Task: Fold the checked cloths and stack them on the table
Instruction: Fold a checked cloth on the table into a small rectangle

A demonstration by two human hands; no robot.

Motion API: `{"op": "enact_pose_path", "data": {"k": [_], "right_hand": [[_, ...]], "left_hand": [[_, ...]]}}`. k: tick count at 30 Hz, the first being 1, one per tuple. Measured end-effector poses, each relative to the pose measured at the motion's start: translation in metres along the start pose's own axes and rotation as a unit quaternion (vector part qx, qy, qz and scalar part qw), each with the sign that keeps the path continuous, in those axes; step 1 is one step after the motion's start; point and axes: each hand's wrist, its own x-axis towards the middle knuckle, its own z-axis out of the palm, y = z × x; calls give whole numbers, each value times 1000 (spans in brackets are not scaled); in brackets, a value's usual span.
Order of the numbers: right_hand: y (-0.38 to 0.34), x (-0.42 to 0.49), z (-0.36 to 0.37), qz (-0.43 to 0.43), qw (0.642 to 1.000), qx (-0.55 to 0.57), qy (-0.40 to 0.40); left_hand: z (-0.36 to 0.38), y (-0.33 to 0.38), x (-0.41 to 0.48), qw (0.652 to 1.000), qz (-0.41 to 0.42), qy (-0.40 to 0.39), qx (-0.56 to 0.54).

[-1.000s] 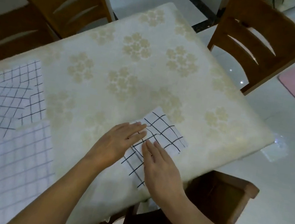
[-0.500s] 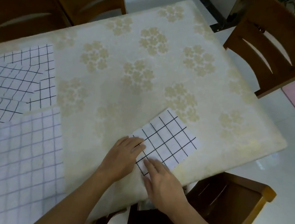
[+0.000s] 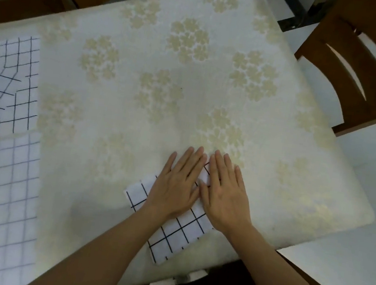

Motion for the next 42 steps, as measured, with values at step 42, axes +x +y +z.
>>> {"op": "enact_pose_path", "data": {"k": [42], "right_hand": [[10,16,7,-174,976,-79,-104]], "left_hand": [[23,26,-115,973,-228,22,-3]]}}
